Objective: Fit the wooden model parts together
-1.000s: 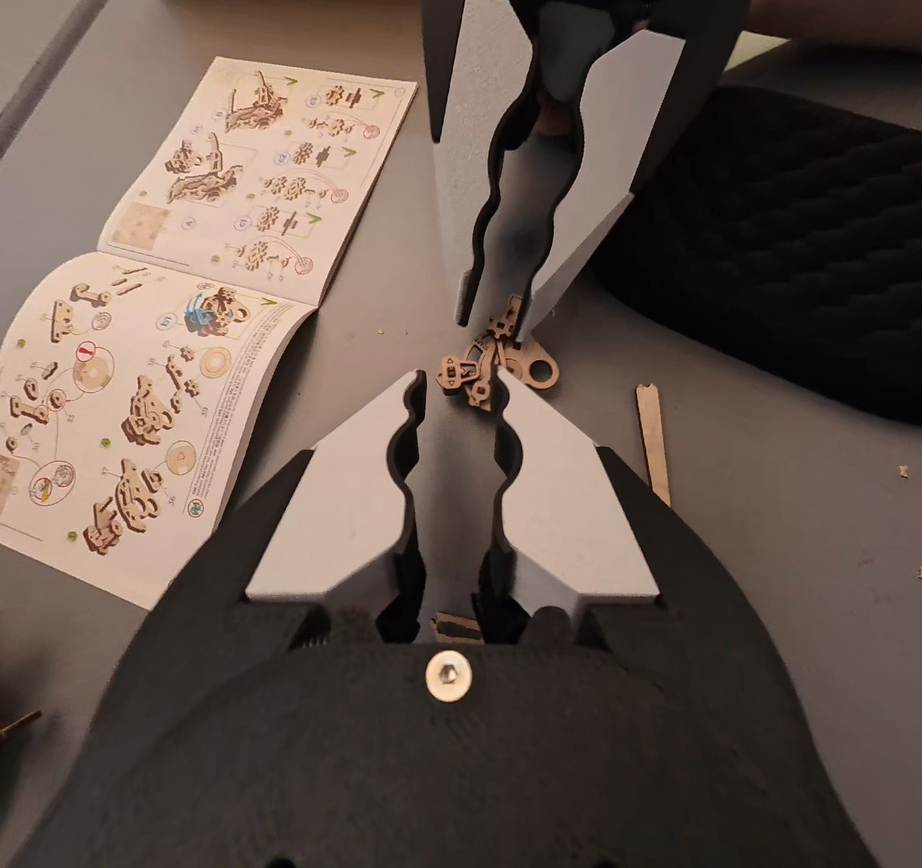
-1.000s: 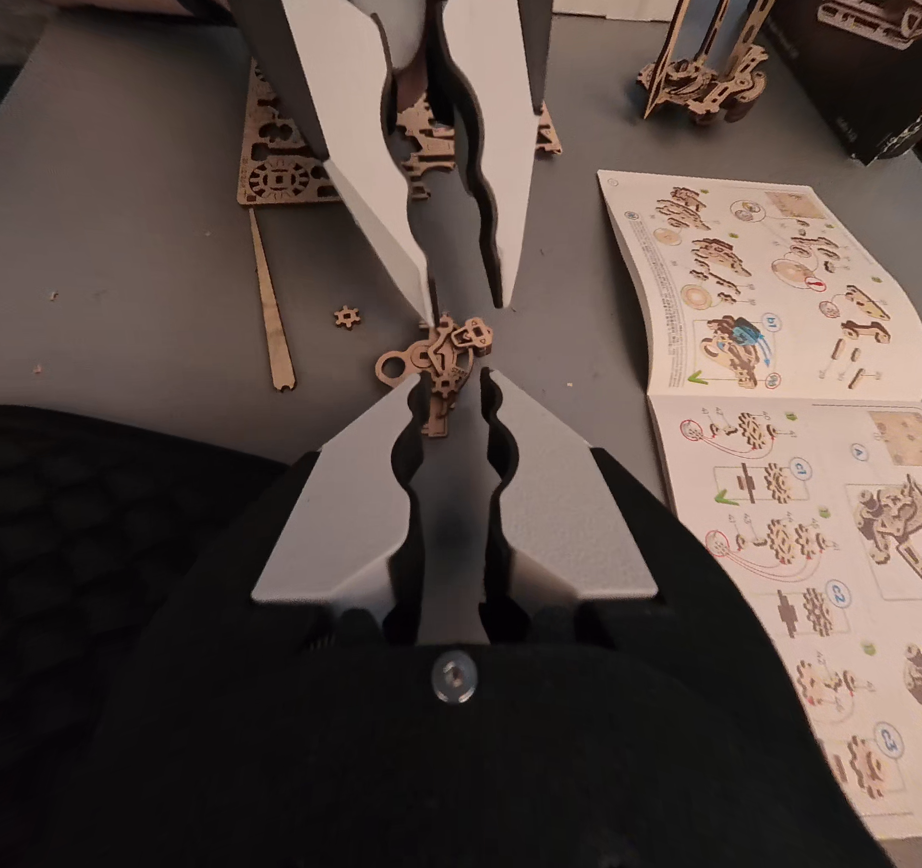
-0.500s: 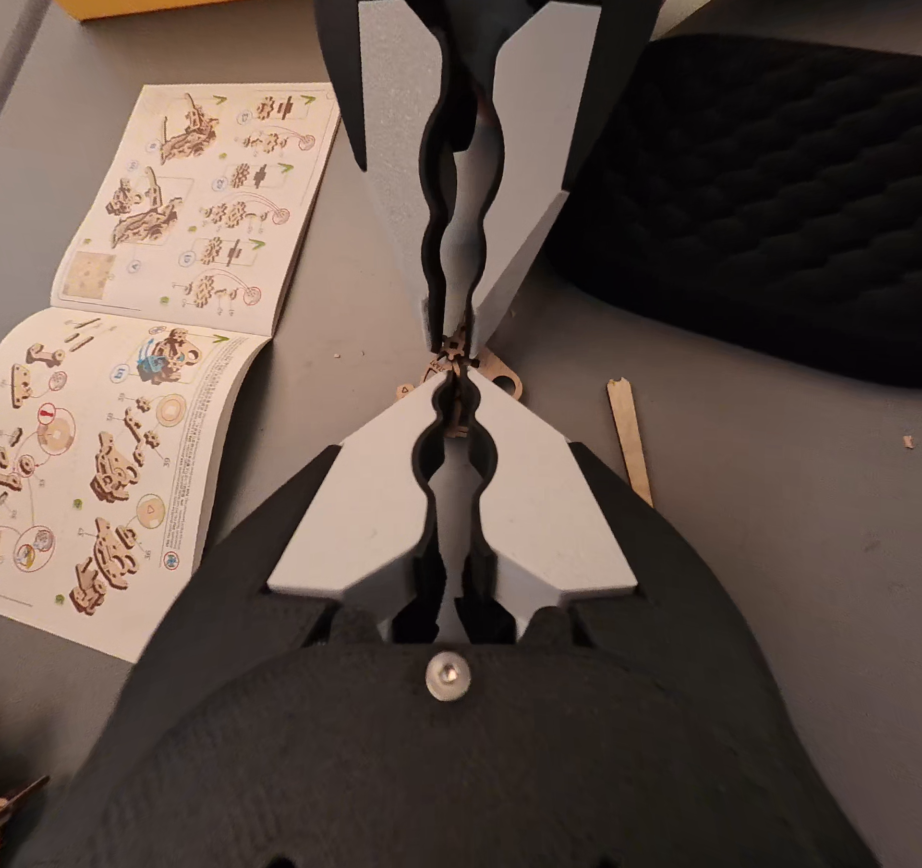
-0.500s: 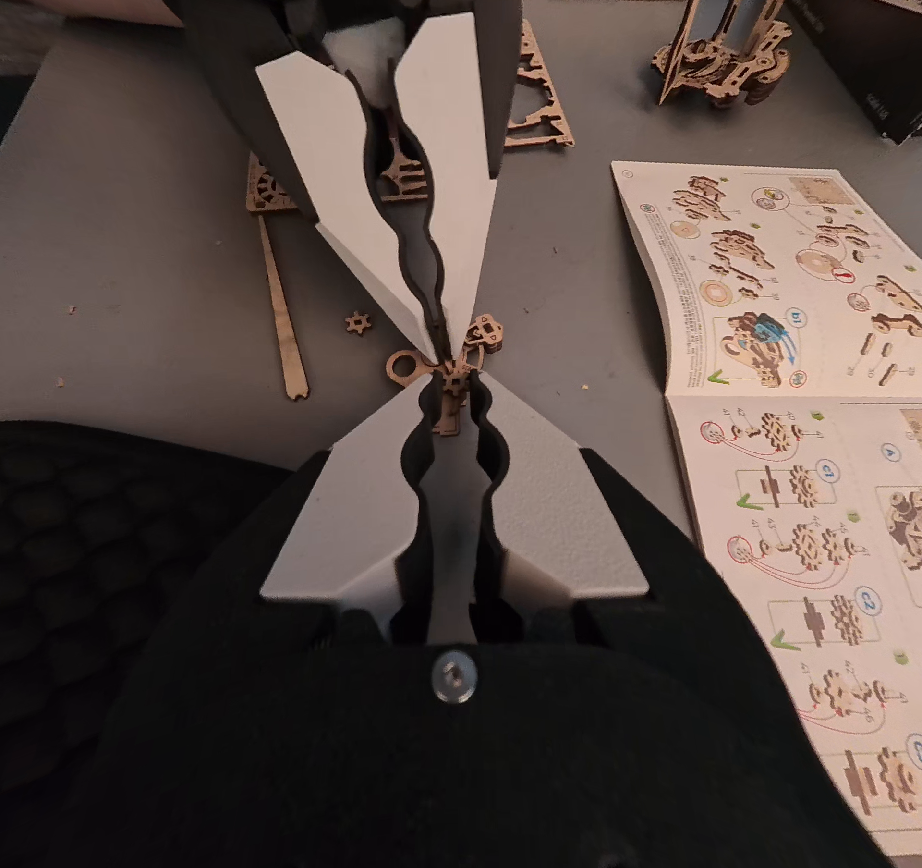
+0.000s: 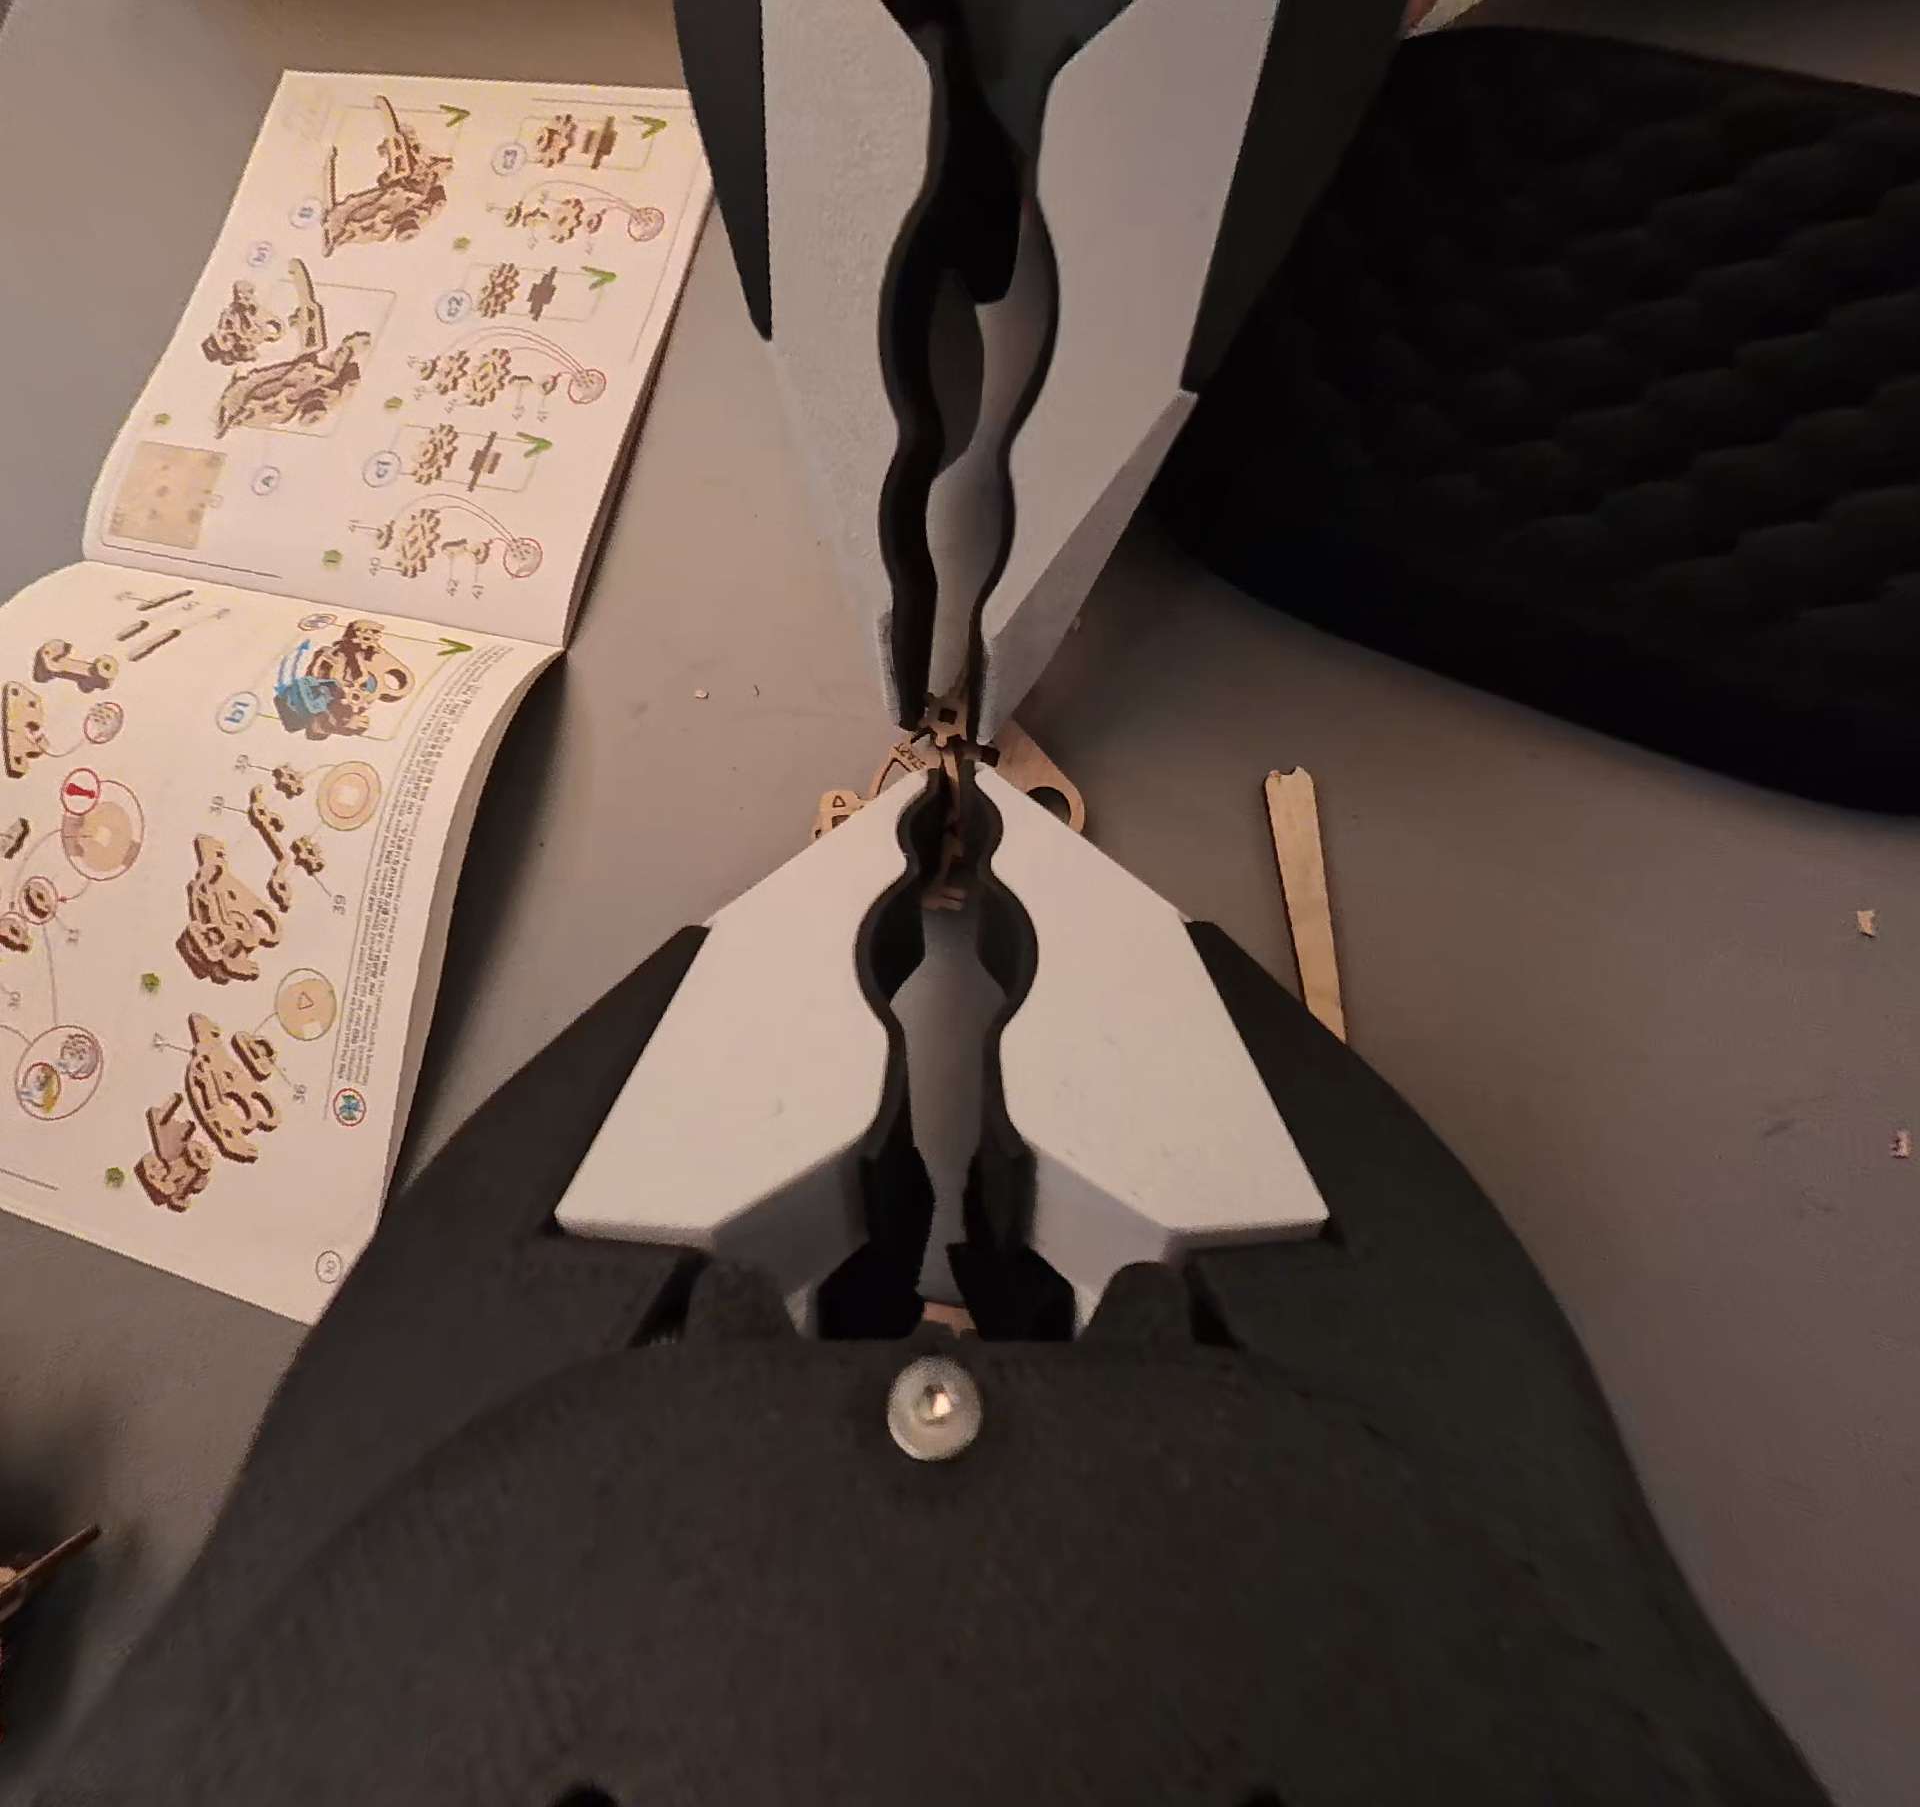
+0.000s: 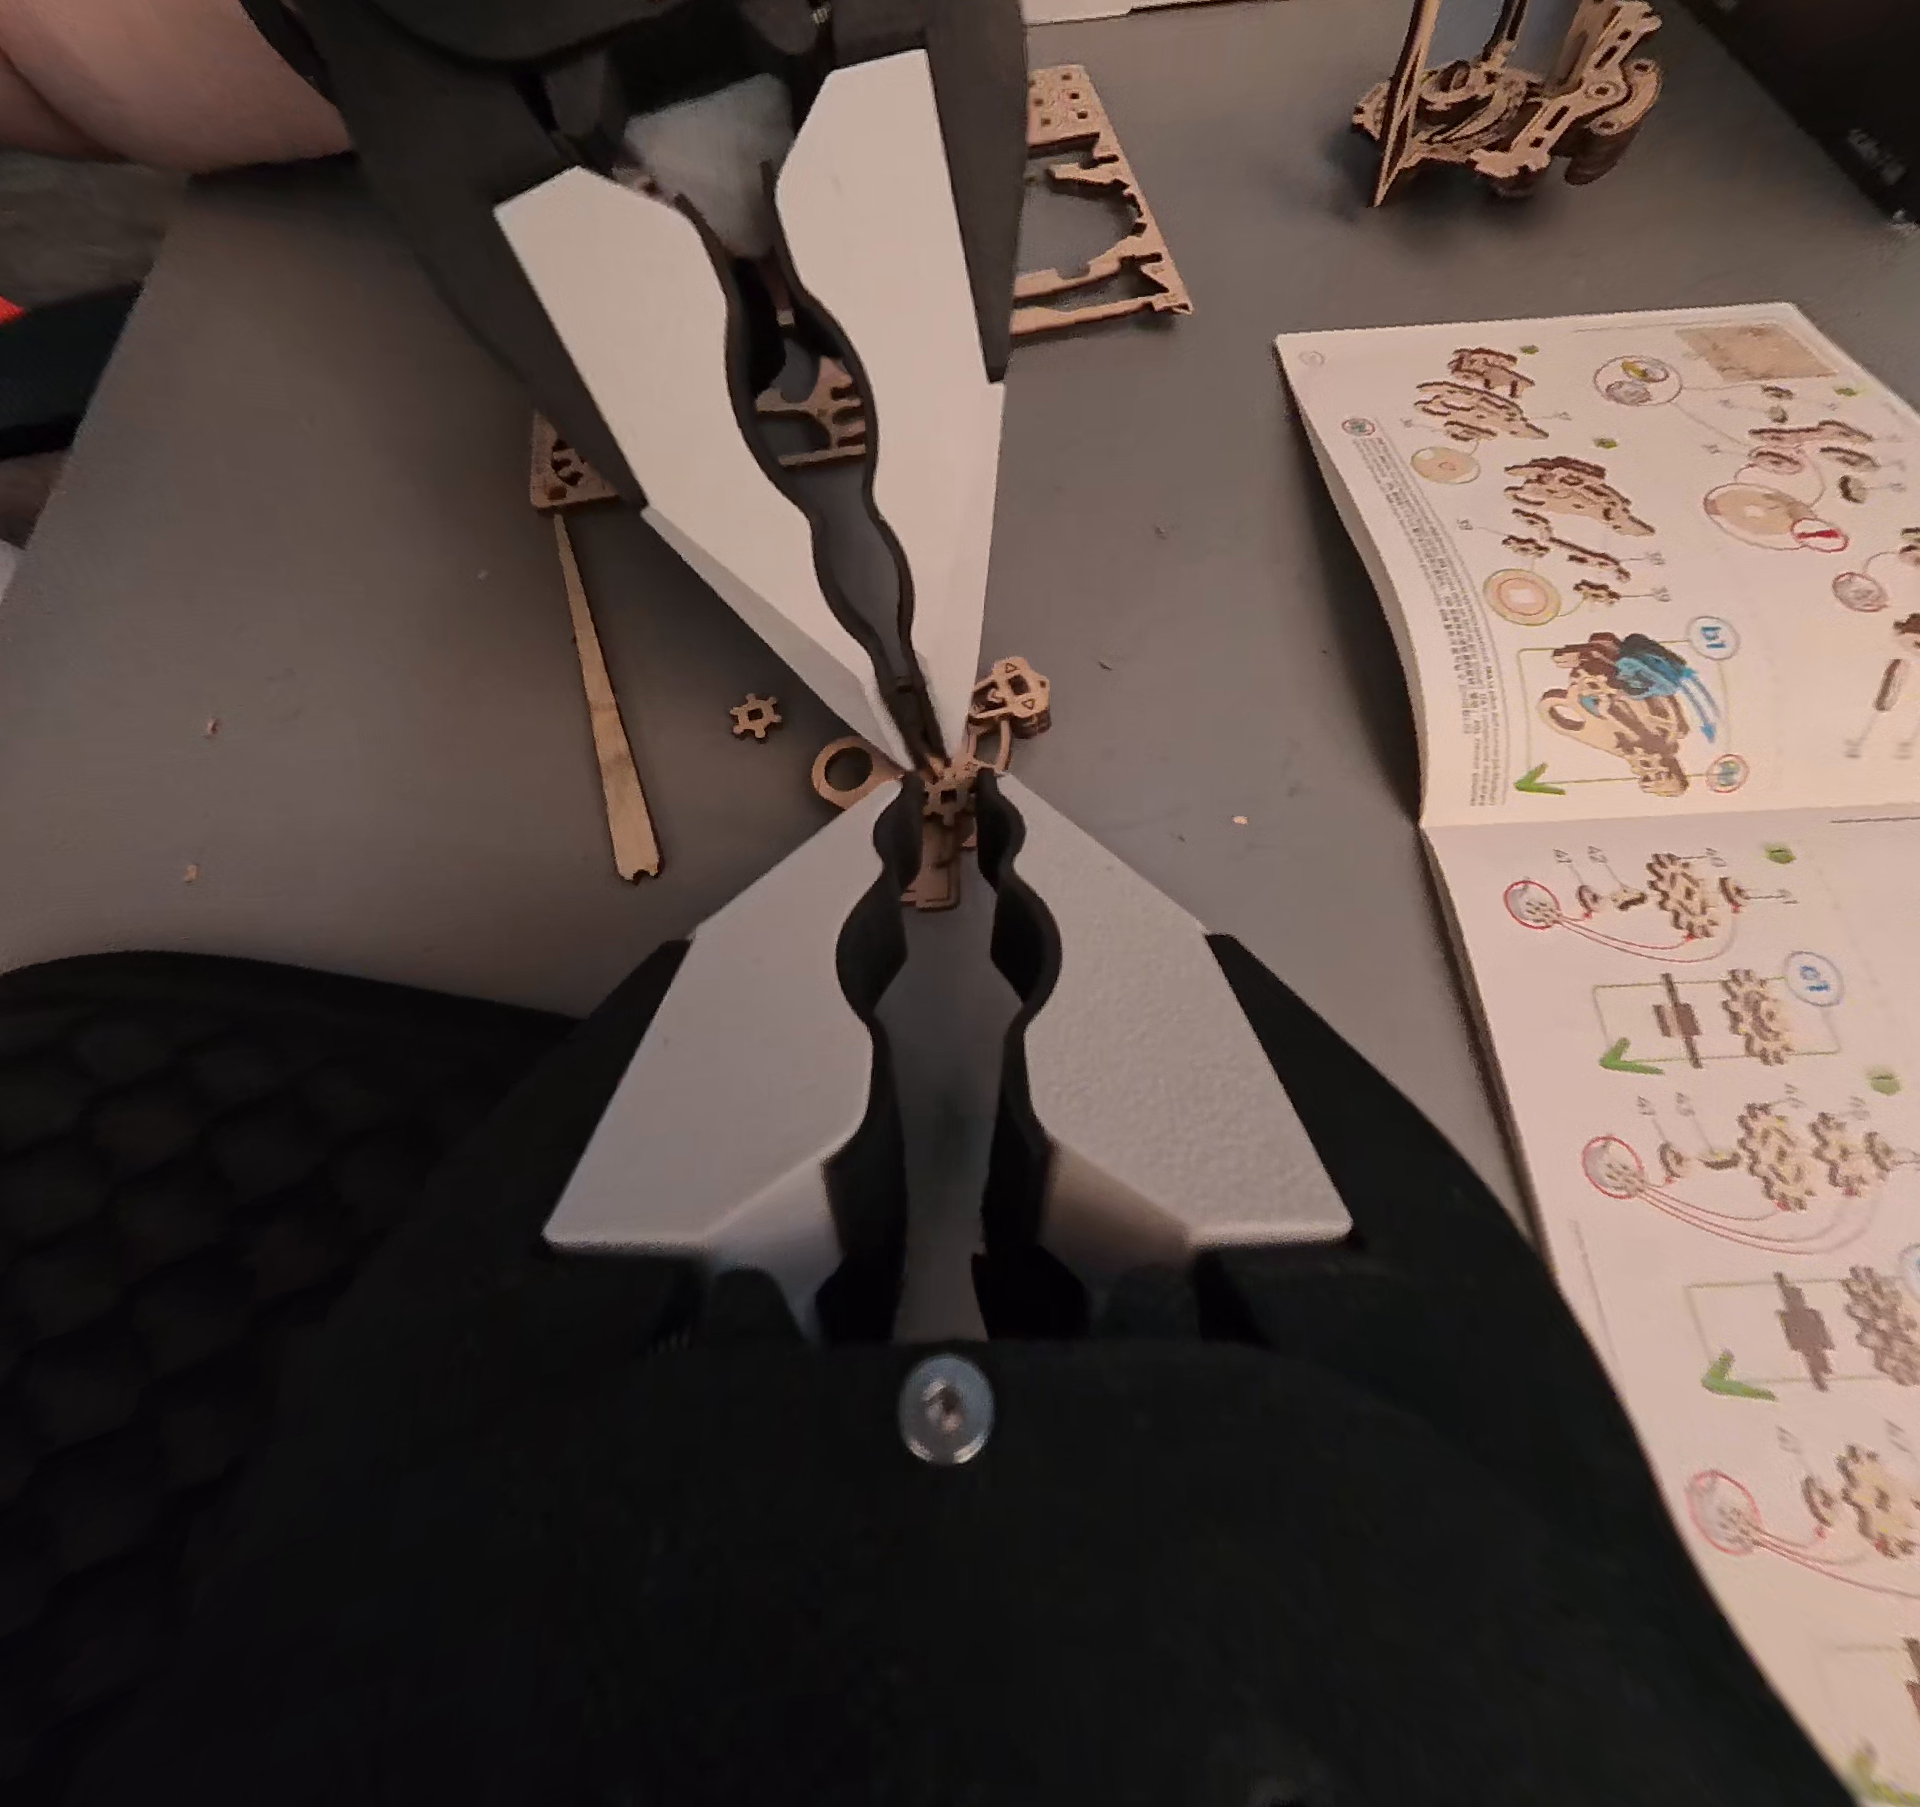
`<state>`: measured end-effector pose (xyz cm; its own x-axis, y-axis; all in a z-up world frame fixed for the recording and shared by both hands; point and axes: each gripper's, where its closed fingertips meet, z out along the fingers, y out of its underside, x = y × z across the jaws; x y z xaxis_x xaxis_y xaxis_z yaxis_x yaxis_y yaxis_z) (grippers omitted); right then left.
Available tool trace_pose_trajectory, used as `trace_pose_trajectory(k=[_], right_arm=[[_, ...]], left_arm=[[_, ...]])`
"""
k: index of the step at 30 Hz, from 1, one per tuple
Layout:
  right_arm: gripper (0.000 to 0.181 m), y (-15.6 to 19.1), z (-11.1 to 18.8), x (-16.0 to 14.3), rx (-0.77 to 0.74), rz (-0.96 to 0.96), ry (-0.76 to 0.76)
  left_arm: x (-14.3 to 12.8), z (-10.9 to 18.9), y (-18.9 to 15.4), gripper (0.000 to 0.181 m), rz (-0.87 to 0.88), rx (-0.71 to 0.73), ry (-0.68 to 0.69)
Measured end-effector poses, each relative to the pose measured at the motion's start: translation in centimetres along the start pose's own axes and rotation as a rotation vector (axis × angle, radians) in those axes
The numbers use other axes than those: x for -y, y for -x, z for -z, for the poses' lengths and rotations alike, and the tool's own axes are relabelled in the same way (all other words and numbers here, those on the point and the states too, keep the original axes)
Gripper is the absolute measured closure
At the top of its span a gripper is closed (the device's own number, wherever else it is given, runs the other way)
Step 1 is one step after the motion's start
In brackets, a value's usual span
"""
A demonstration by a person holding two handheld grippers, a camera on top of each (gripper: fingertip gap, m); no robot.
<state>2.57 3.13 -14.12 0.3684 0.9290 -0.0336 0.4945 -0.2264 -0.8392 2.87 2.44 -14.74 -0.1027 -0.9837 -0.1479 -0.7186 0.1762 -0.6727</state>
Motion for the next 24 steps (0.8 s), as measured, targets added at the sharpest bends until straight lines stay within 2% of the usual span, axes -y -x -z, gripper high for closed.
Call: trace_pose_trajectory(k=[14,16,17,19,20,22,24], right_arm=[[0.175,0.0,0.0,0.3,0.133,-0.270,-0.025],[0.175,0.1,0.0,0.0,0.080,-0.125,0.002],[0.181,0.4,0.0,0.3,0.064,-0.054,0.006],[0.181,1.2,0.3,1.8,0.043,0.051,-0.052],[0.181,0.8,0.4,1.6,-0.001,0.086,-0.024],[0.181,0.3,1.0,1.7,-0.046,0.119,-0.028],[0.178,0.6,2.0,1.9,0.010,0.060,-0.061]], left_arm=[[-0.1,0.2,0.0,0.181,-0.021,0.004,0.030],[-0.2,0.1,-0.1,0.181,0.003,-0.014,0.026],[-0.2,0.1,-0.1,0.181,0.018,-0.022,0.021],[-0.2,0.0,0.1,0.181,0.037,-0.030,0.013],[-0.1,0.1,0.1,0.181,0.042,-0.035,0.010],[-0.1,0.1,0.1,0.181,0.040,-0.035,0.003],[-0.1,0.1,0.1,0.181,0.045,-0.037,-0.002]])
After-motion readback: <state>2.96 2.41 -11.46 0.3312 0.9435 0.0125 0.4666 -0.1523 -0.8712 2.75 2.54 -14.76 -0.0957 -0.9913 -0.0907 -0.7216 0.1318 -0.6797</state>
